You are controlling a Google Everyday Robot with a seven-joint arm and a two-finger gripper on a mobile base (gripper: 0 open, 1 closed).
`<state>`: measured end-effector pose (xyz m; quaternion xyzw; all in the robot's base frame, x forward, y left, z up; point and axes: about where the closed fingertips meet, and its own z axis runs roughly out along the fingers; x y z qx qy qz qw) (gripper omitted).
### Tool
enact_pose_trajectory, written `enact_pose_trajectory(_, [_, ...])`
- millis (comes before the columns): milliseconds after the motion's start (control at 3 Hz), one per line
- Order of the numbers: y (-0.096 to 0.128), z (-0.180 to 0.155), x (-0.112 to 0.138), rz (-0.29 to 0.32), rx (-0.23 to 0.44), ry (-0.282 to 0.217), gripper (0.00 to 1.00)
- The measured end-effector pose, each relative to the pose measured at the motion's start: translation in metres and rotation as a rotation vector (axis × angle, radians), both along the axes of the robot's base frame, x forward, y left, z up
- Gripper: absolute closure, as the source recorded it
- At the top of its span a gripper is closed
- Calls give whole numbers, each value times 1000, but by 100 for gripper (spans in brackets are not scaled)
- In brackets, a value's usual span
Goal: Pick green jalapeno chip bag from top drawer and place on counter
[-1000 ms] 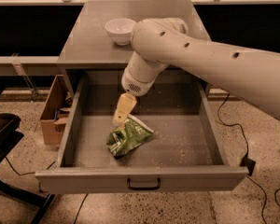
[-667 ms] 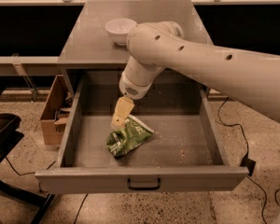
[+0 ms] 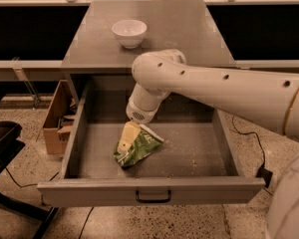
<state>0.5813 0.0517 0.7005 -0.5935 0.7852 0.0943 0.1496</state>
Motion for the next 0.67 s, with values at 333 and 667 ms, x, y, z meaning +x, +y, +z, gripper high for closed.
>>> enact_pose_trajectory(333, [7, -25, -3, 9, 36, 32, 7])
enact_pose_trajectory(667, [25, -53, -10, 55, 50, 59, 30])
